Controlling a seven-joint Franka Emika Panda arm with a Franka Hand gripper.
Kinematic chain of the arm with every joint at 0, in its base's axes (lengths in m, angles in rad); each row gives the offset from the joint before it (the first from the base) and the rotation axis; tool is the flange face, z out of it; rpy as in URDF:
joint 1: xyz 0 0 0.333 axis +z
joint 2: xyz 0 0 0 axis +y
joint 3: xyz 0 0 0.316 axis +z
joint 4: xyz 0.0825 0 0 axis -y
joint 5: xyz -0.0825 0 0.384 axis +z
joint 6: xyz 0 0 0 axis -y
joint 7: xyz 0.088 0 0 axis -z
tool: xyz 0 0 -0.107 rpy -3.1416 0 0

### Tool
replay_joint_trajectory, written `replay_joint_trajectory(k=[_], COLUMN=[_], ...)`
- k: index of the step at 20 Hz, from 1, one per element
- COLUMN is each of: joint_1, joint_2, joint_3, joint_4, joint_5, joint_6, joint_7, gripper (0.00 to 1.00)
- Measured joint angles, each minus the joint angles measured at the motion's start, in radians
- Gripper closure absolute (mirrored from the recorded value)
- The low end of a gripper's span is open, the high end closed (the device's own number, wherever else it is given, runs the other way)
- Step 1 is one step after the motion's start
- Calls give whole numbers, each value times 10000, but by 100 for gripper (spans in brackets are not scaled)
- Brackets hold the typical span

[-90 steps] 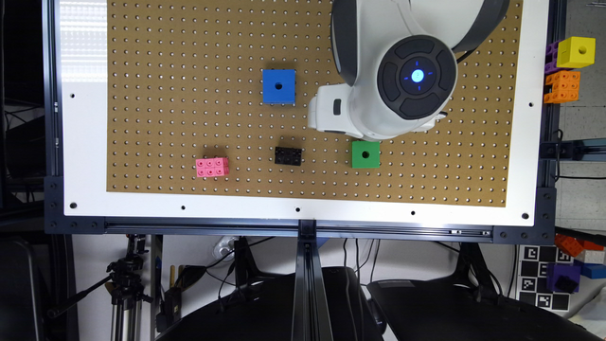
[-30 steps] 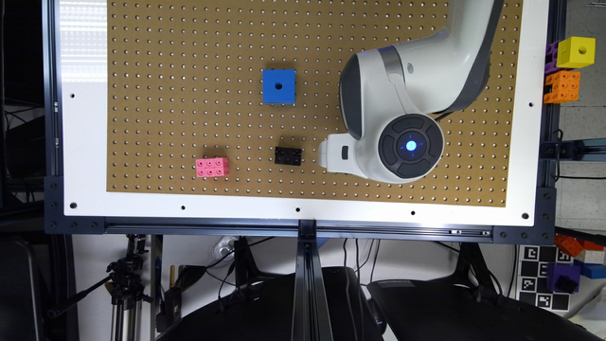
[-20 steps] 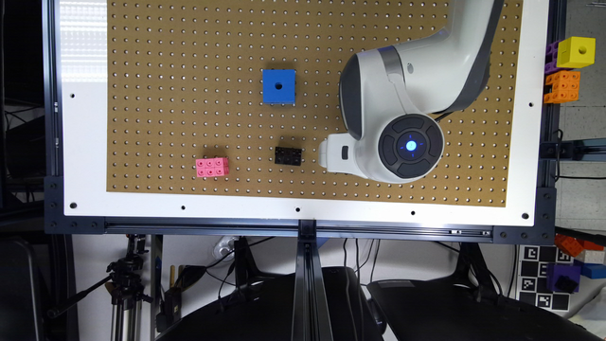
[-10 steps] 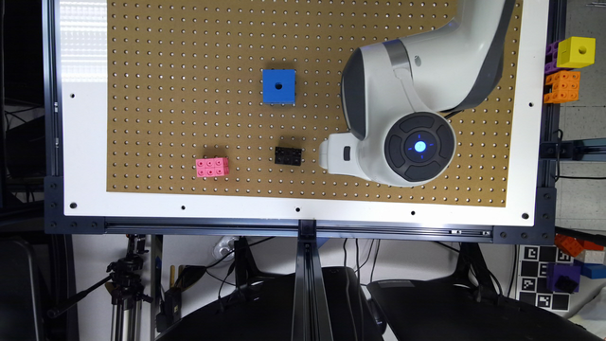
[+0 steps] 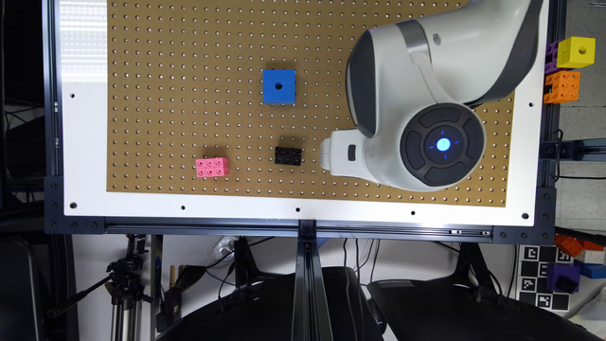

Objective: Pick up green block.

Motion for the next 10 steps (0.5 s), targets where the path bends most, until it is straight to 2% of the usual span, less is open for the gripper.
replay_joint_trajectory(k=[2, 7, 10], joint_1=[0, 1, 1], joint_2=[-86, -560, -572], joint_3=[0, 0, 0], joint_4=[3, 2, -2], joint_5=[0, 0, 0], joint_6=[-46, -528, -542], joint_7=[0, 1, 1], gripper=[100, 100, 100])
